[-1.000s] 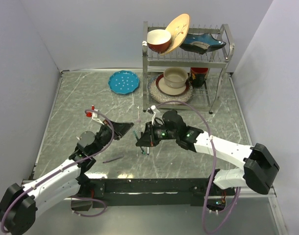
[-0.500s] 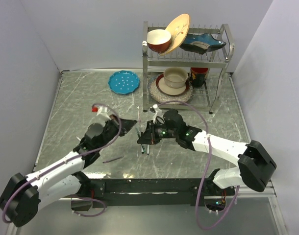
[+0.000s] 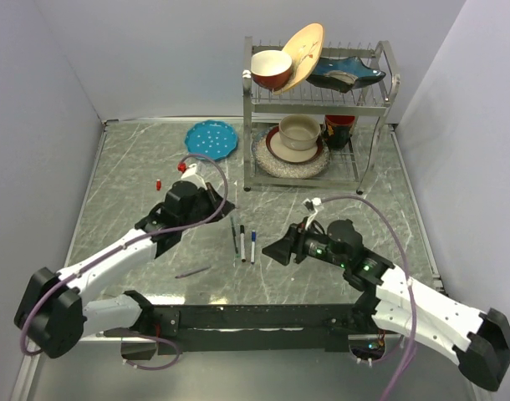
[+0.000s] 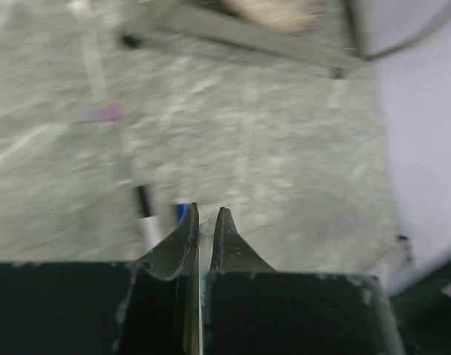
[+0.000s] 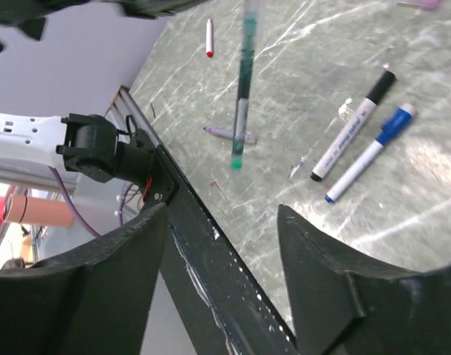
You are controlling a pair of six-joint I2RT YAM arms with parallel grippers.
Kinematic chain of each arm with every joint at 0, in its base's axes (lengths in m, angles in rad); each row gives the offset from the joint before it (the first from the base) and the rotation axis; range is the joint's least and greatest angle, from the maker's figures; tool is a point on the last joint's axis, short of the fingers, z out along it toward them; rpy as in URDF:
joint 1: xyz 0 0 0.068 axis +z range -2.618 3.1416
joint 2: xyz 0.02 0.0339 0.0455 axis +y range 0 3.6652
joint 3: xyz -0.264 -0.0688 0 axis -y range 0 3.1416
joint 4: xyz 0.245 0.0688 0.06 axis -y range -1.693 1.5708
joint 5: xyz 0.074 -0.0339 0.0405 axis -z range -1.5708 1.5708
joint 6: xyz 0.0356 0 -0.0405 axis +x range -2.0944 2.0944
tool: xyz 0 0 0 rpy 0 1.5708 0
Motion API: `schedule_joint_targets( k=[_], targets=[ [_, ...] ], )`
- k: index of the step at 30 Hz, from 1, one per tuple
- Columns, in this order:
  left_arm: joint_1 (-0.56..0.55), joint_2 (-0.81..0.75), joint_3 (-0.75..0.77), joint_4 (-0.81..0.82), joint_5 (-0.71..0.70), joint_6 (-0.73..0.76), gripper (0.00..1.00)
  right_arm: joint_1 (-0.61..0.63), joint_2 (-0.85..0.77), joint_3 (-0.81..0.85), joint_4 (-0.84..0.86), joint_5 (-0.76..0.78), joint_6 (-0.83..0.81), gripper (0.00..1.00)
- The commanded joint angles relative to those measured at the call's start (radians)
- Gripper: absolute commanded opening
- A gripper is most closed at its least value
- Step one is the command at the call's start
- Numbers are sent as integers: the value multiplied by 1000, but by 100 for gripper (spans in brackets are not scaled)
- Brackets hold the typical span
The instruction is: Insert the pens into the pen caps
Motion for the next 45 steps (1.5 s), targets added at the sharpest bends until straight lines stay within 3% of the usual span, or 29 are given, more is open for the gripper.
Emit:
schedule_joint_targets(
  k=[1,6,17,24,27,29,35,37,42,45],
  targets=[
    [78,88,52,-126,-21,87,1,1,-98,-27,-56,46,6,72],
    [96,217,125,-183,-29,129,1,1,-144,-30,-82,34,-16,72],
    [95,415,161,-185,-20,47,7,1,-225,-59,-101,35,-13,71],
    [96,398,150,-229,-43,-8,30,1,-262,-44,-151,63,-33,72],
    [95,329,145,-270,-78,-35,55,1,-275,-2,-237,92,-71,72],
    [95,295,165,-319,-127,-69,57,1,-307,1,-259,112,-74,72],
    [95,114,173,-589,-302,-343,58,1,-334,-5,-256,106,-51,72],
    [95,18,124,-707,-357,-540,57,1,-330,-10,-254,101,-45,71],
    [93,-237,-47,-947,-342,-1010,58,1,-345,-16,-236,89,-28,71],
    [92,-361,-120,-982,-285,-1092,60,1,-322,7,-228,68,-20,71]
  ],
)
